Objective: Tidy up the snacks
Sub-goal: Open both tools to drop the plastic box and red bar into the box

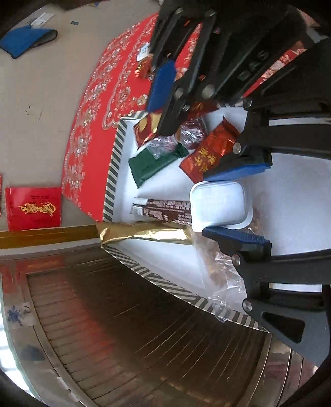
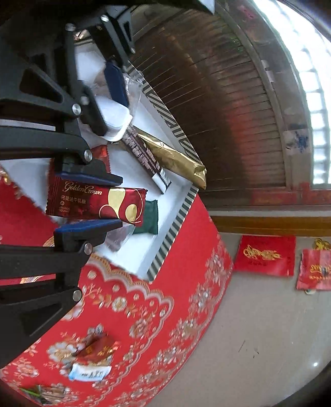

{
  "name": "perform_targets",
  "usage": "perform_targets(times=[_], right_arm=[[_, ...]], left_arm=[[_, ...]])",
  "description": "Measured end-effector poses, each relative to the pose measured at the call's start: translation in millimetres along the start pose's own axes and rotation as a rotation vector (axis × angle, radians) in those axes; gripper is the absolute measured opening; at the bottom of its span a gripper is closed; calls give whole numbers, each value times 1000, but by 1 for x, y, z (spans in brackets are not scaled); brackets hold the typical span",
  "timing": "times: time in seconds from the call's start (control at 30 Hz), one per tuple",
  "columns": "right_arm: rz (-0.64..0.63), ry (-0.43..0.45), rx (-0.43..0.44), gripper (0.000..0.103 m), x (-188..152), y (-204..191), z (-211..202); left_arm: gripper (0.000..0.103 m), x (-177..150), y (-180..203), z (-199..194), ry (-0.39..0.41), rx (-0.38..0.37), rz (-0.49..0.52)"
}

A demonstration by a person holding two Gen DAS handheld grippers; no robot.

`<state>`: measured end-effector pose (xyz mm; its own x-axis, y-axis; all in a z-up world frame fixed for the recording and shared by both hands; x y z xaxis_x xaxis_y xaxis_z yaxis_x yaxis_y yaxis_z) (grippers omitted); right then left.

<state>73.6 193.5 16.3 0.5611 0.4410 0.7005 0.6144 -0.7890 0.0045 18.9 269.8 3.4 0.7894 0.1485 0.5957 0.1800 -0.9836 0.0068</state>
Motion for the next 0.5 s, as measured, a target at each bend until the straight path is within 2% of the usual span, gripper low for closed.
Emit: perform_targets(times=[0.27,0.5], right_arm=[[4,-44,29,26,1,-9,25],[-5,-46,32,26,-1,-16,27]], left_arm=[[39,-4,-1,9,-16,1,11],[39,-8,-1,13,-18,15,9]])
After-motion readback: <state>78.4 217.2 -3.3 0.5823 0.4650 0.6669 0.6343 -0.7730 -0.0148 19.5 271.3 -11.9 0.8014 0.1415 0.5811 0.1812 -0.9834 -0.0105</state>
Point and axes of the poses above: each gripper's, at about its wrist camera, not at the fingertips, and z roughly the way its jaws point, y to its right, x to its top, the point moved 6 cm from there along z, roughly the way its jaws point, and after that the axes turned 2 degrees about -z, right-handed, at the moved point
